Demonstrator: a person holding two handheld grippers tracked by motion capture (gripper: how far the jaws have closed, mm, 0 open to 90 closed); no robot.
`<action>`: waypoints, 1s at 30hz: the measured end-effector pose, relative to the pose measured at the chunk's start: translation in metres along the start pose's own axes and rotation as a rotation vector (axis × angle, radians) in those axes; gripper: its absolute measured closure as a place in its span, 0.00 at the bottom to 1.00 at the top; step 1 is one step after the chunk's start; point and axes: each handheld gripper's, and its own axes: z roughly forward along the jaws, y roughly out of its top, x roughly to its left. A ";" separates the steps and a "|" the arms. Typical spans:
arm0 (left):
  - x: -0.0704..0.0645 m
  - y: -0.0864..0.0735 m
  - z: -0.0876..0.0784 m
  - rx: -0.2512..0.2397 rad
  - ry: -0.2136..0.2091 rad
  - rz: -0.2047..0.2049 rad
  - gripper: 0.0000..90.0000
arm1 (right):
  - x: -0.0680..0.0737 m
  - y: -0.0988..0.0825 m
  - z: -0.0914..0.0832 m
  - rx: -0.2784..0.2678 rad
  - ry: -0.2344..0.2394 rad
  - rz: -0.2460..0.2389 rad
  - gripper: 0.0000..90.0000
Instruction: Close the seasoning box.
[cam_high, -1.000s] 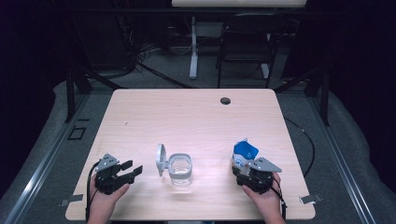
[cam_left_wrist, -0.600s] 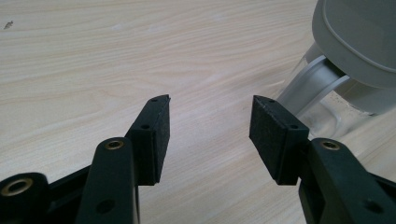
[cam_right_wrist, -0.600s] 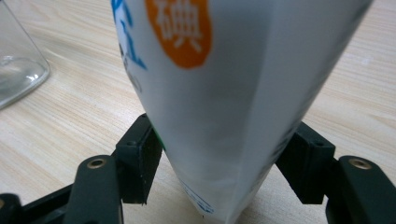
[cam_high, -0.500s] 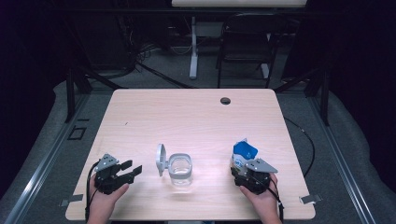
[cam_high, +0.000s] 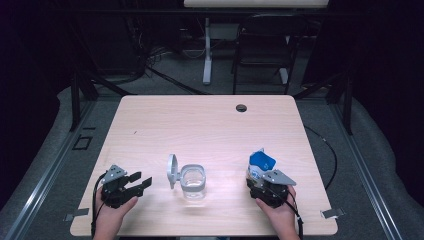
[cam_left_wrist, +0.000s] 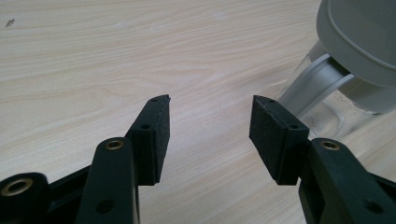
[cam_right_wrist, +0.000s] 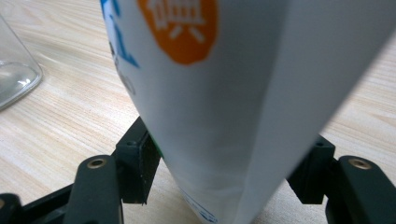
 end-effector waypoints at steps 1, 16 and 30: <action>0.000 0.000 0.000 -0.003 0.001 0.000 0.54 | 0.000 0.000 0.000 0.001 0.003 0.001 0.40; 0.002 0.000 -0.001 -0.006 0.007 -0.006 0.54 | 0.000 -0.001 0.002 0.006 -0.012 0.003 0.43; 0.004 0.000 -0.001 -0.001 0.005 -0.010 0.54 | -0.001 -0.001 0.002 0.002 0.003 -0.014 0.45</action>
